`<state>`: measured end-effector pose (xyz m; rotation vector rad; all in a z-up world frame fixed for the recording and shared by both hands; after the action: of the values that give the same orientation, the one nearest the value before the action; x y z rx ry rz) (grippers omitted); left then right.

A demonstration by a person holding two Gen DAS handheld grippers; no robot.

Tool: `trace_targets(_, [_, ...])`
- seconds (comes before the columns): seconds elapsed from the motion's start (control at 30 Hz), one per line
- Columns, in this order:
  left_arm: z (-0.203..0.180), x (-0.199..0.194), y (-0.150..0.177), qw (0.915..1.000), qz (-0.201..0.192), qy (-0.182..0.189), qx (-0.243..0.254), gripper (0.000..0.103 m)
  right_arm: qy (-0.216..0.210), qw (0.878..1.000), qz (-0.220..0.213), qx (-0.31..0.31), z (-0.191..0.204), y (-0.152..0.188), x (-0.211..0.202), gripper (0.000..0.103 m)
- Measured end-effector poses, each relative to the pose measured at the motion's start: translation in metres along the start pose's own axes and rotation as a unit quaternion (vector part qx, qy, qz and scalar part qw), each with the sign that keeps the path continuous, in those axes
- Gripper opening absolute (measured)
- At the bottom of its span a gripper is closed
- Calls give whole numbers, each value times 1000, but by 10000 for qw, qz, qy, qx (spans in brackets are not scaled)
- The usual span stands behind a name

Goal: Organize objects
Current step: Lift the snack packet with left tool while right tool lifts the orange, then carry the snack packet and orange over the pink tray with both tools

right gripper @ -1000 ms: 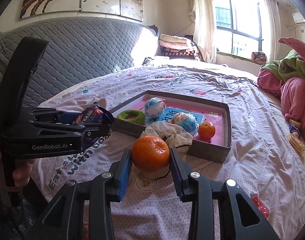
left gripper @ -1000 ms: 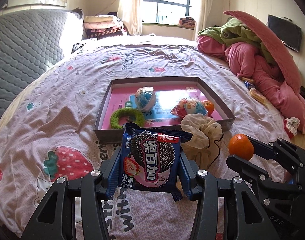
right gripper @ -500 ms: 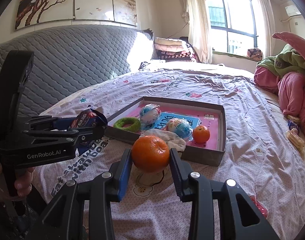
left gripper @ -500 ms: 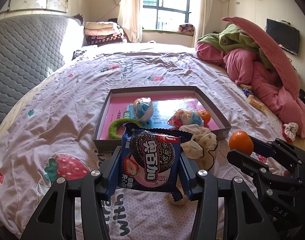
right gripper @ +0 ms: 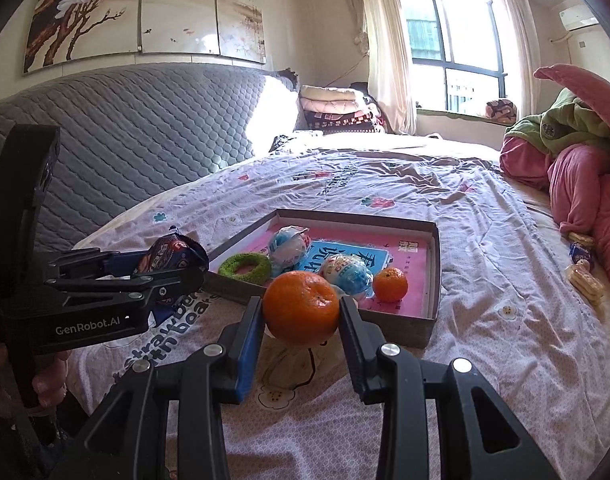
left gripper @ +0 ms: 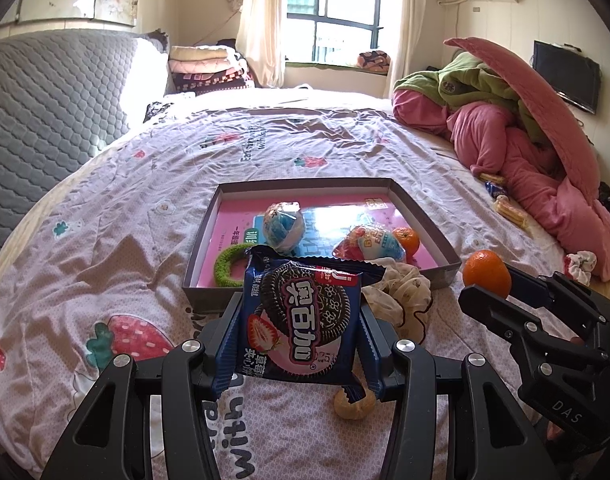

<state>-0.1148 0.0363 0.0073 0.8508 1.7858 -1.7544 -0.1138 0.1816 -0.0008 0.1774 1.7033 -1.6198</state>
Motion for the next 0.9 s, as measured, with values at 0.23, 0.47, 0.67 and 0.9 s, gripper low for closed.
trace_targets(0.23, [1,5,-9,10000,-68,-40,-34,53,85,9999,-62,-31,-4,-10,1,38])
trace_targets(0.47, [0,14,-21,9999,-91,-5,-62,53,223,9996,-163,15,-18,-23,2,38])
trace_targets(0.67, [-3,21,-31,9999,-121,35,-57,53,316,9993,-157,114,-31,-32,6,38])
trace_targets(0.9, [-8,27,-42,9998,-186,46,-35,53,407,9989,-192,87,-35,-38,10,38])
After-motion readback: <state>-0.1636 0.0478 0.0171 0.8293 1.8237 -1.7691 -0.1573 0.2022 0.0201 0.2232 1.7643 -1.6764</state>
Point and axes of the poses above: each gripper's, at about its wrist camera, not at the fingertips, and x roughly the way its jaws point, z to its left, y to its underside, the point moved 4 cm from there along x, roughly the way its jaws point, and after that the axes turned 7 degrees about z, right-handed, at the moved point
